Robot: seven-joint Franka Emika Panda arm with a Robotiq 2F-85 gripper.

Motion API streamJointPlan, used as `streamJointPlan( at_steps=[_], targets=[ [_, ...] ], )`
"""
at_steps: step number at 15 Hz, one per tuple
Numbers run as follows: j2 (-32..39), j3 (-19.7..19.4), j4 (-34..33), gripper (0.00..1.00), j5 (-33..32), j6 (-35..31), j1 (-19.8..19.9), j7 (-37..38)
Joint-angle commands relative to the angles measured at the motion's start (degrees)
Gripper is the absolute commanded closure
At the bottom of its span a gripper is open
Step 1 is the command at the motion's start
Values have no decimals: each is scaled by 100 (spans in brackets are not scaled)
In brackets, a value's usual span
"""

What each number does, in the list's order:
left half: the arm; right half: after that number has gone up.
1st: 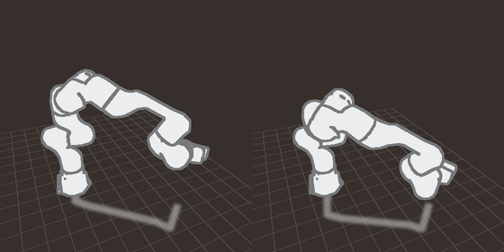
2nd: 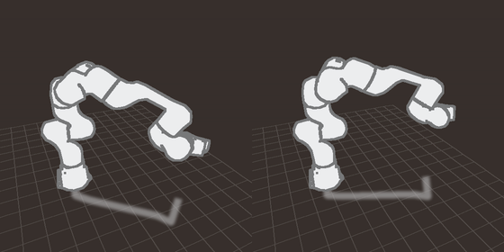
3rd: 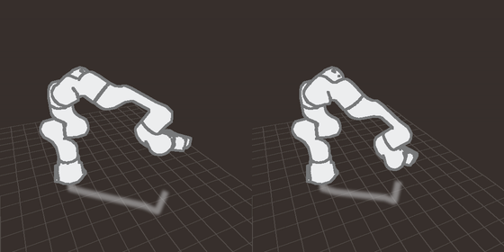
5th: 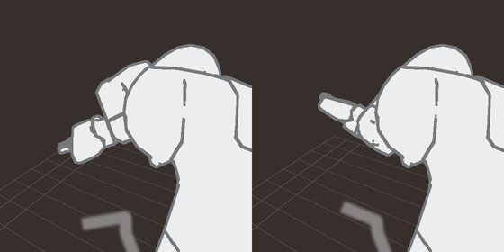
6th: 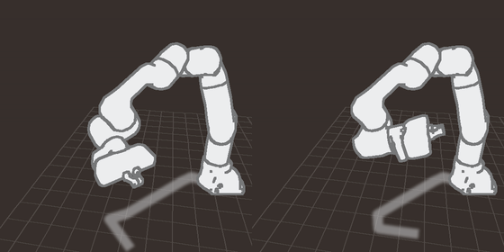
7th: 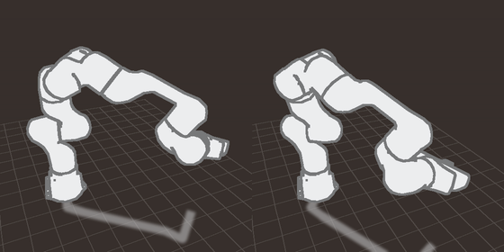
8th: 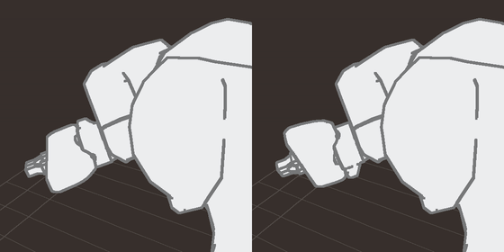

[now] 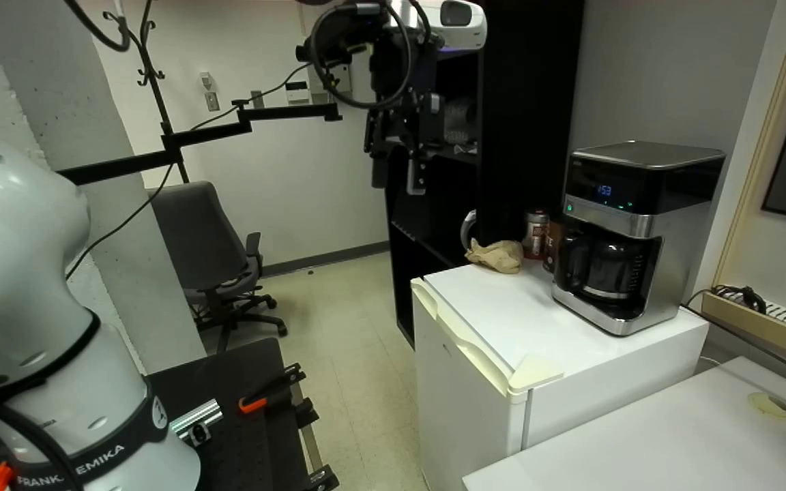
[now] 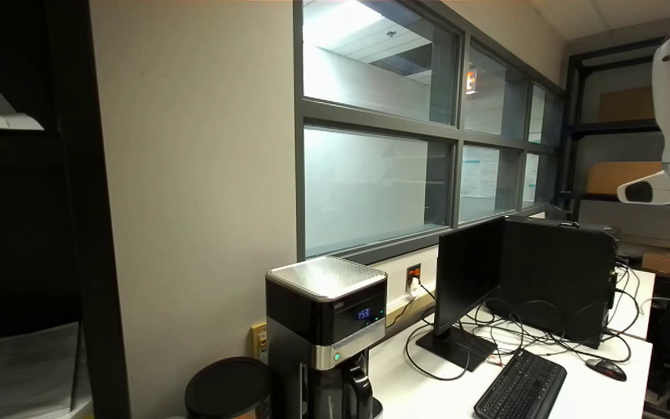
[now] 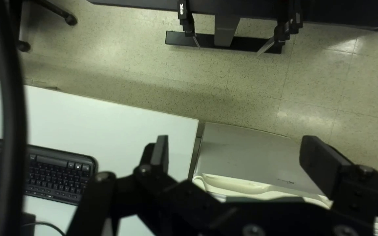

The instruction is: Press the button on the coffee machine

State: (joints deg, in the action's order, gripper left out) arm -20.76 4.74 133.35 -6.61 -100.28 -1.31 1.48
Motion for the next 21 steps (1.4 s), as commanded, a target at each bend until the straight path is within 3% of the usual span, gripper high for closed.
streamJointPlan(
  at_steps=[1, 10, 14, 15, 17, 21],
  targets=[
    [387, -32, -144, 0, -288, -507, -69, -200],
    [1235, -24, -310, 0, -1005, -2095, -102, -813],
    [1604, 0, -386, 0, -1622, -2836, -105, -1038],
    [1704, -4, -422, 25, -1735, -2994, -113, -1104],
    [1932, -16, -511, 32, -1937, -3320, -124, -1270],
    [2340, -30, -686, 63, -2372, -3988, -140, -1444]
  ],
)
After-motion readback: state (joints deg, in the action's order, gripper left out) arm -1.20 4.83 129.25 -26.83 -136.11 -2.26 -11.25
